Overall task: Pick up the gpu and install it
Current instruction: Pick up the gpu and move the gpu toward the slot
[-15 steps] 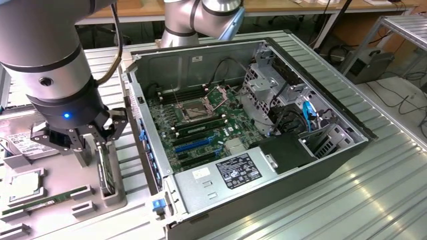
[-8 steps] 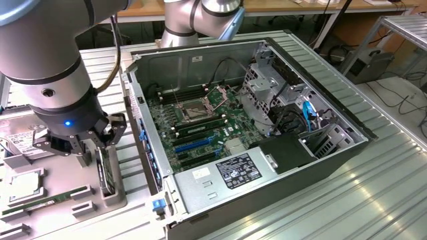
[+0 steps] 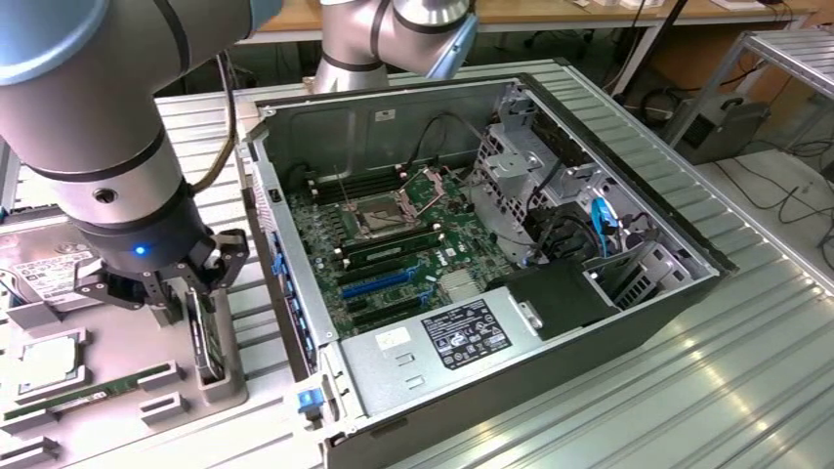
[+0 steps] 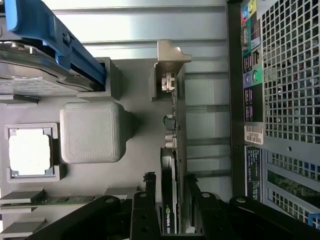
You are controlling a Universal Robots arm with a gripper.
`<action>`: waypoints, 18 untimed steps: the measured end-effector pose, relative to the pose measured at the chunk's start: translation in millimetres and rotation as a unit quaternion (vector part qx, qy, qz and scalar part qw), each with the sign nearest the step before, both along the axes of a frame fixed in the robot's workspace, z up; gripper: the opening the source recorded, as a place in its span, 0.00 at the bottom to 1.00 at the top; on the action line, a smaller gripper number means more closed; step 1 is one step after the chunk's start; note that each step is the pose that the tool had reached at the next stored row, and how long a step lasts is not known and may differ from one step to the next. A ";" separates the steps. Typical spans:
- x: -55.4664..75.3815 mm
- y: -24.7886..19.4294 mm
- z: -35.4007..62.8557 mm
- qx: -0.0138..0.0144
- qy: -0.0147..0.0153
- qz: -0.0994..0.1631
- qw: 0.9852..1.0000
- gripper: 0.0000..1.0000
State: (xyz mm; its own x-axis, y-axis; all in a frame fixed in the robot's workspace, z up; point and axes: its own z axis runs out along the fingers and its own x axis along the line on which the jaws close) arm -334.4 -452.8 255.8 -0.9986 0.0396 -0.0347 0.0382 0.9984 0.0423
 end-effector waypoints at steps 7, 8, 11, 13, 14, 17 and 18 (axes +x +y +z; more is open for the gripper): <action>-0.1 0.0 -8.6 0.000 0.000 0.000 1.000 0.36; -0.1 0.1 -8.8 0.001 0.000 0.000 1.000 0.36; 0.0 0.0 -9.6 0.002 0.000 0.000 1.000 0.36; 0.0 0.0 -10.4 0.003 0.000 0.000 1.000 0.36; 0.0 0.0 -10.6 0.004 0.000 0.000 1.000 0.36; 0.0 0.0 -11.1 0.008 0.000 0.000 1.000 0.36; 0.0 0.0 -11.2 0.009 0.000 0.000 1.000 0.36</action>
State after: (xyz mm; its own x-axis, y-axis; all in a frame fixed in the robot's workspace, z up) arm -334.4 -452.8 244.6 -0.9986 0.0402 -0.0338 0.0381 0.9975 0.0603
